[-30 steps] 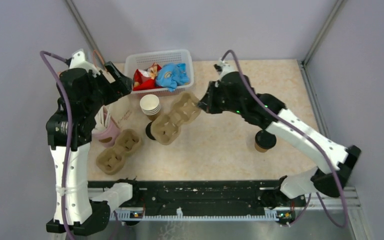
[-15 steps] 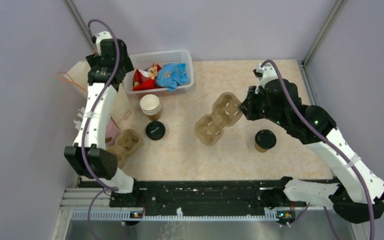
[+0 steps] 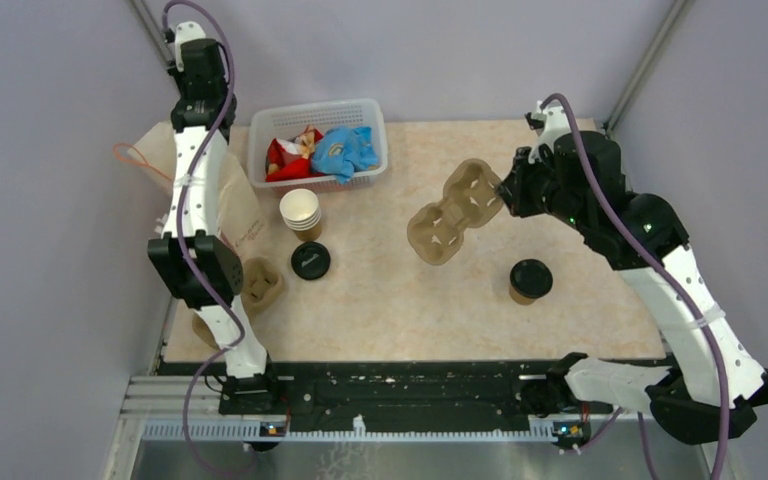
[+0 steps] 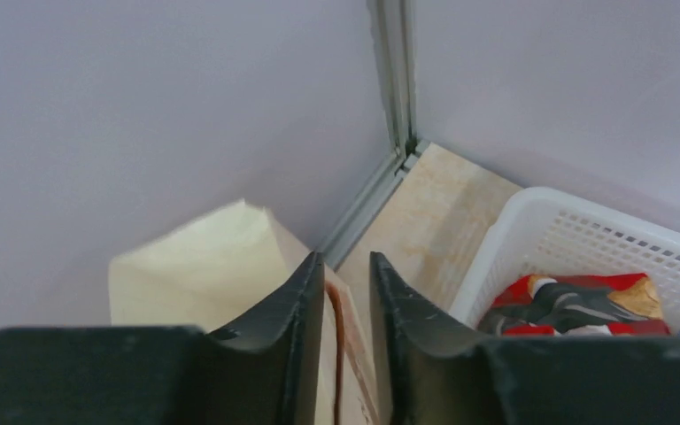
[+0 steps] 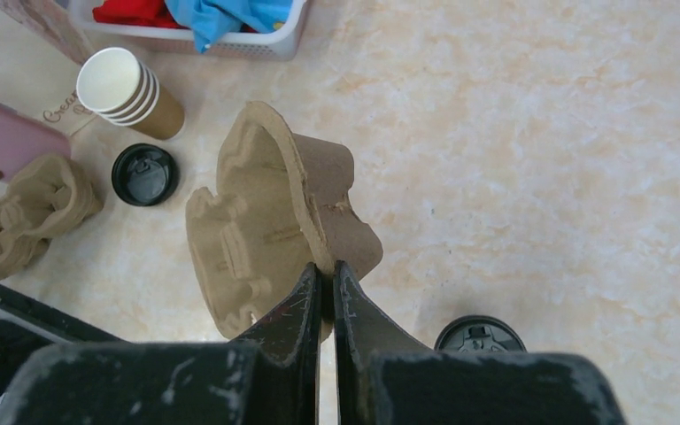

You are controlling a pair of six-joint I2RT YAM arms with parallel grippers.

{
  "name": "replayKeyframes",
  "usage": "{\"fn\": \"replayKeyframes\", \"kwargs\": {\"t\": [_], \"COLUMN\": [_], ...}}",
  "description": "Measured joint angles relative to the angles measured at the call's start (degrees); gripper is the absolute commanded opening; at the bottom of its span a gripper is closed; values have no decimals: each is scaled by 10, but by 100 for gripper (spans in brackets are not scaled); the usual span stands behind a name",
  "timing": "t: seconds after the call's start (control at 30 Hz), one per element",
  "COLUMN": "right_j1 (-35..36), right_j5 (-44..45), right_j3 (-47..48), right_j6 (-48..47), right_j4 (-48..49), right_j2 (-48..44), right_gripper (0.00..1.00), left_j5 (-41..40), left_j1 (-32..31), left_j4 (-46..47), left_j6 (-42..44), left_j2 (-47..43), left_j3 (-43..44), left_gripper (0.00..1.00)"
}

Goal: Pack the takeout coffee

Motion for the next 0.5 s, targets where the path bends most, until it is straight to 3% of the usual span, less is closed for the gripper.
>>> {"fn": "replayKeyframes", "kwargs": {"t": [0.17,0.33,0.37,0.47,0.5], "right_j1": [-15,-38,-41,-50,-51], "right_j5": [-5,-19,-23,-32,-32], "right_j3": [6,6,6,8,10], "right_j6": [-13,-15,-15,-15,-15], "right_j4": [1,0,0,-5,-7], "right_j2": [12,18,19,26,30], "right_gripper": [0,0,0,0,0], "left_j5": [5,5,5,-2,-7], "left_j1": [-4,-6,-6,-10,-12], "left_j4": [65,149,164,196,197], "left_j6": [80,144,154,166,167], "left_j2": [37,37,37,36,33], "left_j3": [47,60,66,80,80], "left_gripper": [1,2,17,78,88]}}
